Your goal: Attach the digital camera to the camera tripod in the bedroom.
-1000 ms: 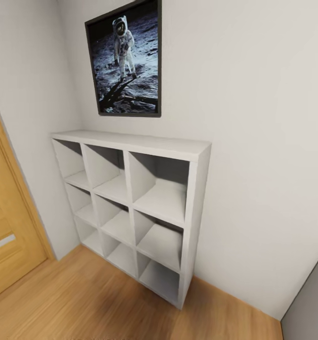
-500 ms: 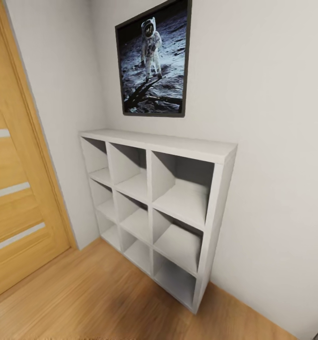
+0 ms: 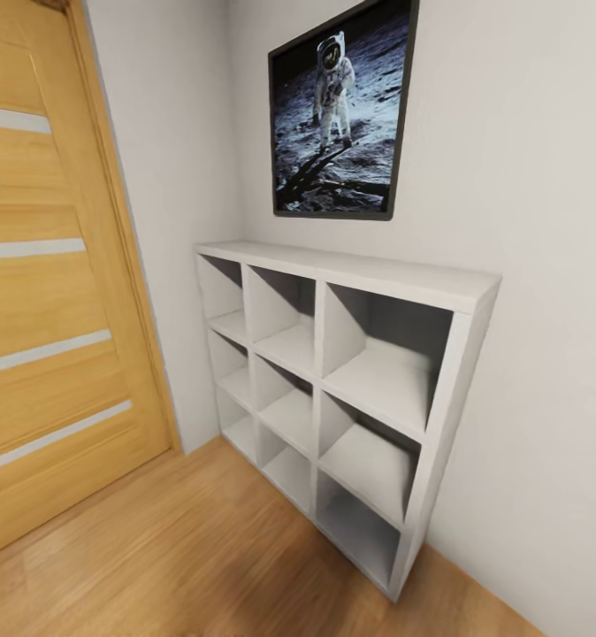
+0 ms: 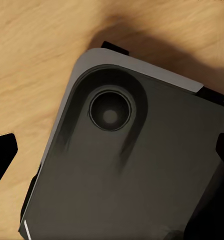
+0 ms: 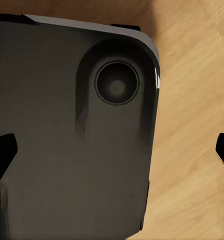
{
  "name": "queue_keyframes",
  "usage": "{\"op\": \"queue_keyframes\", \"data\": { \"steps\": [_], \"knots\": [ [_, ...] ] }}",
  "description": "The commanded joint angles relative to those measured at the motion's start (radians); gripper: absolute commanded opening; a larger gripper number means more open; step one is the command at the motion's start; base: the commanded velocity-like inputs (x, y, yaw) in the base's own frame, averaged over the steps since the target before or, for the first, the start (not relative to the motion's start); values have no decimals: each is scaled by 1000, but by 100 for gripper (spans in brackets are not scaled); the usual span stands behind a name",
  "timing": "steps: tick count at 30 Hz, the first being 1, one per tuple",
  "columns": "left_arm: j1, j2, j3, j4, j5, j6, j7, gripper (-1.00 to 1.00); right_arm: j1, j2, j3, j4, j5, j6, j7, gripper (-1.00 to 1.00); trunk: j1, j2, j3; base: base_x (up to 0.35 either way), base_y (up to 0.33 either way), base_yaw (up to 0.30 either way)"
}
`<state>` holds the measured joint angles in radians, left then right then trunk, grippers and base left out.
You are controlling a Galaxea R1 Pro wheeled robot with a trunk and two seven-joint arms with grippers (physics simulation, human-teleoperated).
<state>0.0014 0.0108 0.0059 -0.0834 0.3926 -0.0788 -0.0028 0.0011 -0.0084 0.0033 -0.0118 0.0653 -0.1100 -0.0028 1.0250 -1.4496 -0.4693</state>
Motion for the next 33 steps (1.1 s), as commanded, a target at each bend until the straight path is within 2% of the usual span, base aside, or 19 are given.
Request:
{"op": "queue_keyframes", "data": {
  "steps": [1,8,25,33],
  "knots": [
    [0,0,0,-1,4,-1,0,100,0,0,0,0,7,-2,0,100,0,0,-1,0,0,273],
    [0,0,-1,-1,3,-1,-1,100,0,-1,0,0,6,-2,0,100,0,0,-1,0,0,162],
    [0,-3,-1,0,1,-1,-2,100,-1,-4,0,0,6,-2,0,100,0,0,-1,0,-4,9],
    [0,-9,-3,2,3,-1,0,100,0,-3,0,0,6,-2,0,100,0,0,-1,83,-145,0]
  ]
}}
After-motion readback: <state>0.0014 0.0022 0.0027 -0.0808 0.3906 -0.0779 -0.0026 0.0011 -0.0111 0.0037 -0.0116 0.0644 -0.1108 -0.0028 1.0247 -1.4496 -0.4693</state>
